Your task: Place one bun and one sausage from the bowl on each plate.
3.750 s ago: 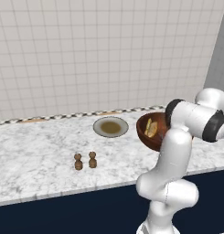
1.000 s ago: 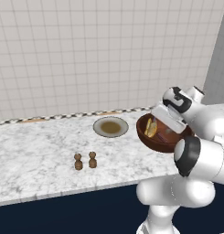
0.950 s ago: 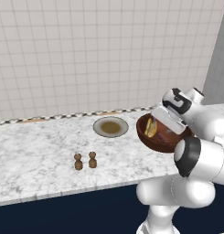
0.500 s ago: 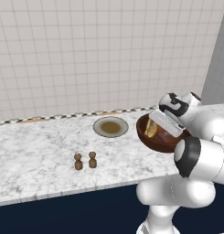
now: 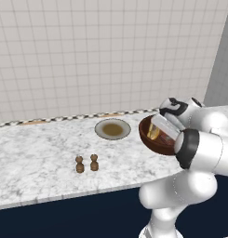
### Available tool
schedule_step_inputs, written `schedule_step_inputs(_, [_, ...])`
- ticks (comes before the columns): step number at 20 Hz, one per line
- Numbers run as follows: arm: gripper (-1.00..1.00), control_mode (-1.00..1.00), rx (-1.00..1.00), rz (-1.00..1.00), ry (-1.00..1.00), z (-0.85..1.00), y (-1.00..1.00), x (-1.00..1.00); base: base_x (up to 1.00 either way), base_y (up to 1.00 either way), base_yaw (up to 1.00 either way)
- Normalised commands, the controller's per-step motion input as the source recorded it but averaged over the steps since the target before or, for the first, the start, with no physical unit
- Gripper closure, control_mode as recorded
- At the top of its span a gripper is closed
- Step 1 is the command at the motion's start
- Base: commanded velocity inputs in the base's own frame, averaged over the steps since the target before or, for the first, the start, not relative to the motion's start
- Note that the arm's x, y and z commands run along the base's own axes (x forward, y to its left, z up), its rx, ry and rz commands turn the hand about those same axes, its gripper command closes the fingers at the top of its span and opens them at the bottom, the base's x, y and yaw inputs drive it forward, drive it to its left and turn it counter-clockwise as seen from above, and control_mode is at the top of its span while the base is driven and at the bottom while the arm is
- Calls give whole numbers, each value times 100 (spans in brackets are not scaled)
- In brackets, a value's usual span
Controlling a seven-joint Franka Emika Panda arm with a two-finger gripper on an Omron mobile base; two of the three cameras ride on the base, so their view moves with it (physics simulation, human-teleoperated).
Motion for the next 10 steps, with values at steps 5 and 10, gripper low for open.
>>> schedule_step_inputs(5, [-100, -100, 0, -3, 0, -21, -1, 23, 0, 0, 0])
schedule_step_inputs(10, [-100, -100, 0, -1, 0, -9, 0, 28, 0, 0, 0])
